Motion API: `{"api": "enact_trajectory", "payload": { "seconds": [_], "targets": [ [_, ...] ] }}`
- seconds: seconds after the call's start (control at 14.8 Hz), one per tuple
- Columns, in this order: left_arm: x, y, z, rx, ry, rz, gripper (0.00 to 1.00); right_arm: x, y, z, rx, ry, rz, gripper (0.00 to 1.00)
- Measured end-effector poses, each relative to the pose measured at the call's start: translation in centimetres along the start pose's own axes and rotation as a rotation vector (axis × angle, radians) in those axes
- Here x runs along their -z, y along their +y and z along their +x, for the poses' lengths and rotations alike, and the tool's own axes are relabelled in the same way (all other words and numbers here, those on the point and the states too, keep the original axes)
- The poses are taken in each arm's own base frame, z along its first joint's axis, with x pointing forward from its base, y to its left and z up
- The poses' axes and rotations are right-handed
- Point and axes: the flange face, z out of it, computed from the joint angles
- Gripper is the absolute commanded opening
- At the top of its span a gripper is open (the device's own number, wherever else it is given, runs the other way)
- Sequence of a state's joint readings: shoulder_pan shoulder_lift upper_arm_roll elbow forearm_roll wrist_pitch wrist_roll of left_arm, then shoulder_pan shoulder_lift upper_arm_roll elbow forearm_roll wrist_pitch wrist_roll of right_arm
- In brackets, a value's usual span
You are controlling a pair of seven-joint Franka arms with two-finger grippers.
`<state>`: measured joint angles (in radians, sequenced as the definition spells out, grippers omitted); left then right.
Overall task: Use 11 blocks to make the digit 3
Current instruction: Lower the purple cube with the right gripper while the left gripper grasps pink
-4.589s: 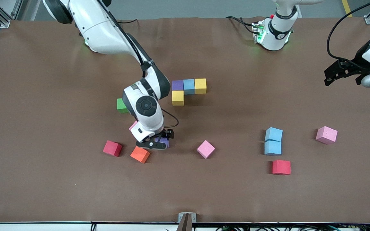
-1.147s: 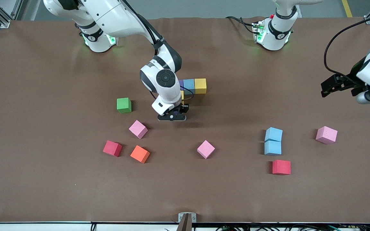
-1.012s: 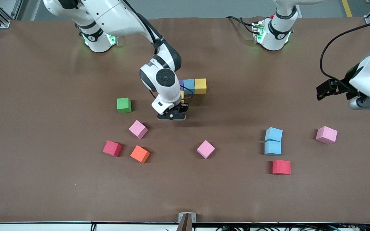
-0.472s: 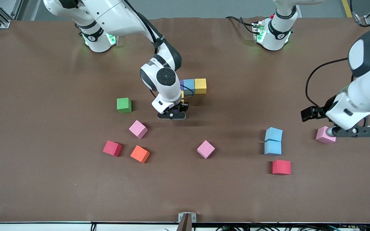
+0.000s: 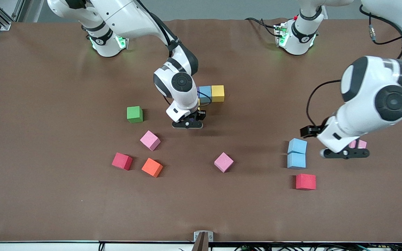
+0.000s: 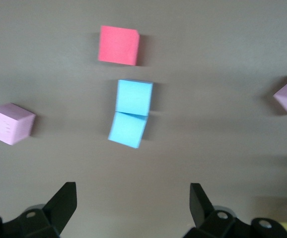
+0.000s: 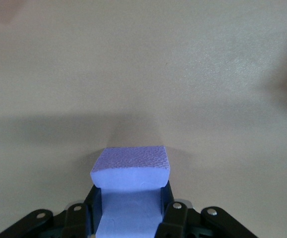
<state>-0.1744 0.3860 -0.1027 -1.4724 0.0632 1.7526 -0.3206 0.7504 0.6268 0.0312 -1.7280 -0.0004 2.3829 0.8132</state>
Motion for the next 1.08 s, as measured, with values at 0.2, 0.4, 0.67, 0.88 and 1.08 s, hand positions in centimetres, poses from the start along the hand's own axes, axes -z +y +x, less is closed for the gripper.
{"api": "enact_trajectory", "payload": {
  "seconds": [0.2, 0.4, 0.67, 0.88, 1.08],
  "targets": [
    [-1.9, 4.6, 0.0, 0.103, 0.022, -0.007, 1.0, 0.0, 0.0, -0.1, 0.002, 0.0, -0.001, 0.2],
    [-4.0, 9.0, -0.1, 0.209, 0.04, -0.02, 1.0, 0.0, -0.1, -0.1, 0.003, 0.001, -0.002, 0.2],
    [-7.0, 14.5, -0.6, 0.346, 0.074, -0.056, 1.0, 0.0, 0.0, -0.2, 0.003, 0.001, -0.002, 0.2],
    [-8.8, 17.6, -0.9, 0.431, 0.089, -0.082, 1.0, 0.0, 0.1, -0.3, 0.004, 0.001, -0.002, 0.2],
    [-11.1, 19.1, -0.8, 0.5, 0.088, -0.095, 1.0, 0.0, 0.2, -0.6, 0.006, -0.002, -0.004, 0.2]
  ]
}}
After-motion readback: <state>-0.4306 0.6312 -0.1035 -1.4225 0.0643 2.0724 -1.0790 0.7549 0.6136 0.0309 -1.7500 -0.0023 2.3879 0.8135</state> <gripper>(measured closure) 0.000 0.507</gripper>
